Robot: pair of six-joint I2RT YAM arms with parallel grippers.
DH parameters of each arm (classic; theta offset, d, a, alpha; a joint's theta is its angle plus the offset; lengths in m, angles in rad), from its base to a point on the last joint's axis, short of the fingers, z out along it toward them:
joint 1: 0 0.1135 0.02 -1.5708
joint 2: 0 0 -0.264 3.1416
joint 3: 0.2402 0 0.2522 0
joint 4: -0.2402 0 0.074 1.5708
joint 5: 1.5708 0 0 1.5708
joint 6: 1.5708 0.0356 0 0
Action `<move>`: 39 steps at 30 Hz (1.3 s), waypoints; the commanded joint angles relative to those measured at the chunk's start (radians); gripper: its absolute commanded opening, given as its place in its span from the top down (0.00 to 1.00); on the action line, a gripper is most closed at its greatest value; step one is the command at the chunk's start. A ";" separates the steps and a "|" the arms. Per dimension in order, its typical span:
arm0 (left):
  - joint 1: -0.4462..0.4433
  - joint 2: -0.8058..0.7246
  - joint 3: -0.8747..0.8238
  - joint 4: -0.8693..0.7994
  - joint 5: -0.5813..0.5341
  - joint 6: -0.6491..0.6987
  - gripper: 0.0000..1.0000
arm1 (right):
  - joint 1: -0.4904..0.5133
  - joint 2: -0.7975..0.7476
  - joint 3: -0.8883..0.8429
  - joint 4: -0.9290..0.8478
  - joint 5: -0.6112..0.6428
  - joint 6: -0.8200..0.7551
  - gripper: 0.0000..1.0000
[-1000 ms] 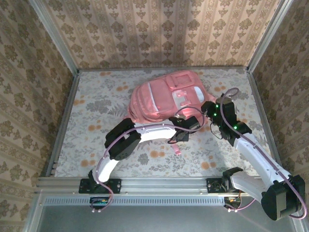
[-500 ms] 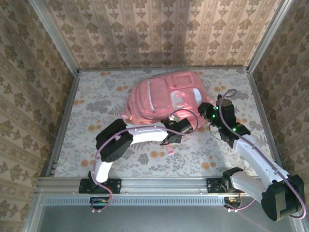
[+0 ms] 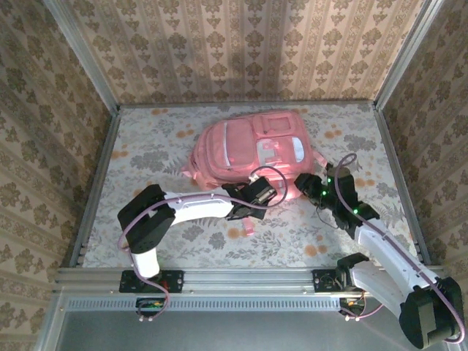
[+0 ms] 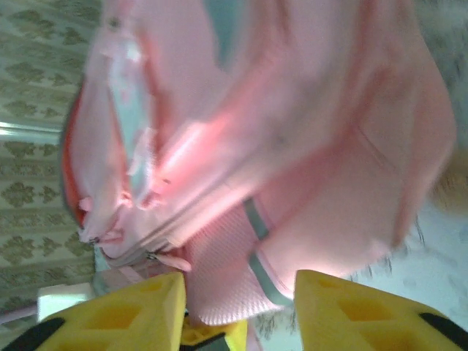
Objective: Pack the student bag
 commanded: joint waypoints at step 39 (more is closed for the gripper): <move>0.004 -0.070 -0.034 0.035 0.136 0.114 1.00 | 0.197 0.398 -0.067 0.504 0.190 0.432 1.00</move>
